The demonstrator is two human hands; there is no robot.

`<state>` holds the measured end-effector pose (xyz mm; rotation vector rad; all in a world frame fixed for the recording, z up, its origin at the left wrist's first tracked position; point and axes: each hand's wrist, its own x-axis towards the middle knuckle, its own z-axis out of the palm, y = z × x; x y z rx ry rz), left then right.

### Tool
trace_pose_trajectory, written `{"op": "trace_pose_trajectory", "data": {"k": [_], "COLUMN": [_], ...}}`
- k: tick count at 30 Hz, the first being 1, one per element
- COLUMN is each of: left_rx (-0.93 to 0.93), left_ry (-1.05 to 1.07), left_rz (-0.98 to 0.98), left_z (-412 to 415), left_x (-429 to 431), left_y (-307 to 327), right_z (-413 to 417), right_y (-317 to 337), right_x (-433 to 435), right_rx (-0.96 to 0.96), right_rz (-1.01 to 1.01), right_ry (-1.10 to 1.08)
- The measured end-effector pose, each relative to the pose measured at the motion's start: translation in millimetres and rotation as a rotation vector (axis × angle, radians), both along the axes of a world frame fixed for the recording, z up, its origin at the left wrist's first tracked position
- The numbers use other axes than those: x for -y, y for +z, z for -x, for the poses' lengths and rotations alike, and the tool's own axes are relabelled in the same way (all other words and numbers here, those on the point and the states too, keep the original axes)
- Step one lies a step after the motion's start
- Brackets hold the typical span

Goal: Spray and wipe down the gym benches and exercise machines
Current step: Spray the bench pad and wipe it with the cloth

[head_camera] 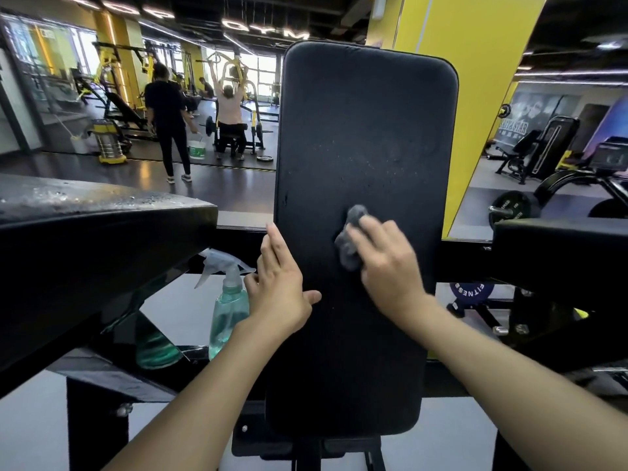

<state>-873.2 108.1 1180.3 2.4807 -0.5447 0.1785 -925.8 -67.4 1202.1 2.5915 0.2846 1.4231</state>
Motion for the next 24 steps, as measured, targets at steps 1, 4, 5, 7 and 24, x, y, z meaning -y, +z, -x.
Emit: {"op": "trace_pose_trajectory", "data": {"k": [1, 4, 5, 7, 24], "left_rx": [0.005, 0.008, 0.005, -0.004, -0.016], "left_ry": [0.000, -0.003, -0.004, -0.007, -0.008], "left_rz": [0.003, 0.004, 0.002, -0.004, 0.021], "left_z": [0, 0, 0, 0, 1], "left_x": [0, -1, -1, -1, -2], "left_y": [0, 0, 0, 1, -1], "right_z": [6, 19, 17, 8, 22], "right_y": [-11, -1, 10, 31, -8], "right_x": [-5, 10, 18, 33, 19], "right_rx": [-0.060, -0.233, -0.216, -0.085, -0.054], "right_rz": [0.110, 0.417, 0.426, 0.252, 0.147], "right_ry": [0.028, 0.150, 0.149, 0.056, -0.046]}}
